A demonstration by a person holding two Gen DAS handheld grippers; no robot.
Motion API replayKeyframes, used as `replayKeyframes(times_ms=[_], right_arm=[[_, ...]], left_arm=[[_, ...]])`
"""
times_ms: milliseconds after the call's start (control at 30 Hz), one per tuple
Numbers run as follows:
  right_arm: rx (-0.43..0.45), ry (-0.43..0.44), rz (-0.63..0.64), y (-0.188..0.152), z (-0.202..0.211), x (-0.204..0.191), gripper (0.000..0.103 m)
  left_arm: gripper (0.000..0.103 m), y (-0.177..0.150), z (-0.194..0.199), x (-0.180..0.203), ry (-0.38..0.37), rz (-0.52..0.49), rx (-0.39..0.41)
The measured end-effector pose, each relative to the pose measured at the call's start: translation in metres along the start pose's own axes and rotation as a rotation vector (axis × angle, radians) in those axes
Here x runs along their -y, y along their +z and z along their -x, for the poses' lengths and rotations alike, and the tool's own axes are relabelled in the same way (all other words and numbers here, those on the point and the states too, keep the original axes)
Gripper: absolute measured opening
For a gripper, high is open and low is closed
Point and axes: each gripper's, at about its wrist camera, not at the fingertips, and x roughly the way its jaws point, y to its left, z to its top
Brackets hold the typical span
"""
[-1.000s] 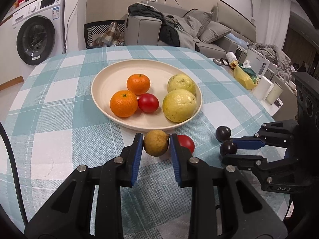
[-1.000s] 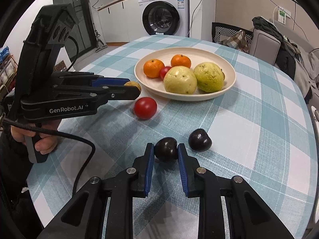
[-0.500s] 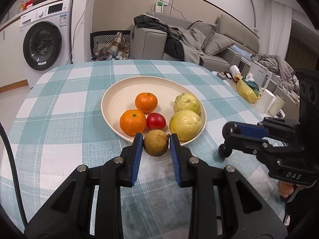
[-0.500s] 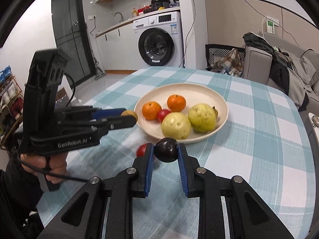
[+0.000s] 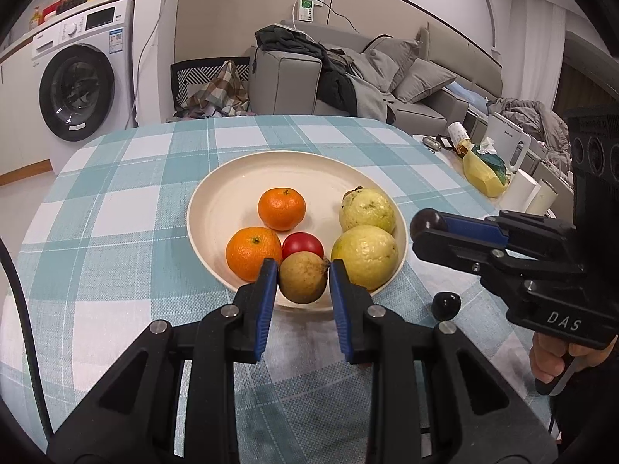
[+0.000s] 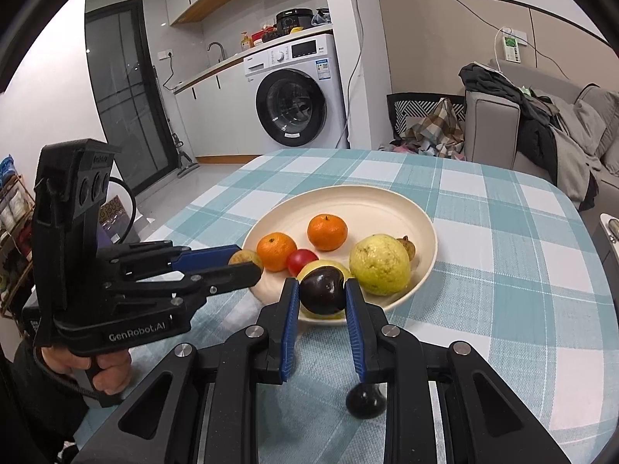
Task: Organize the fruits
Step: 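Carry the brown fruit with the left tool while the right tool carries the plum to the plate, then release the brown fruit onto the plate with the left tool while the right tool releases the plum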
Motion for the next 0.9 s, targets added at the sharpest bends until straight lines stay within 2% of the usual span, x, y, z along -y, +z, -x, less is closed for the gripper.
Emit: replayKeyframes(times_ms=[900], right_arm=[[-0.014,-0.006,-0.035,0.018,-0.039,0.011,0.024]], left_arm=[[0.025,-0.002,-0.025,0.0,0.016,-0.012,-0.034]])
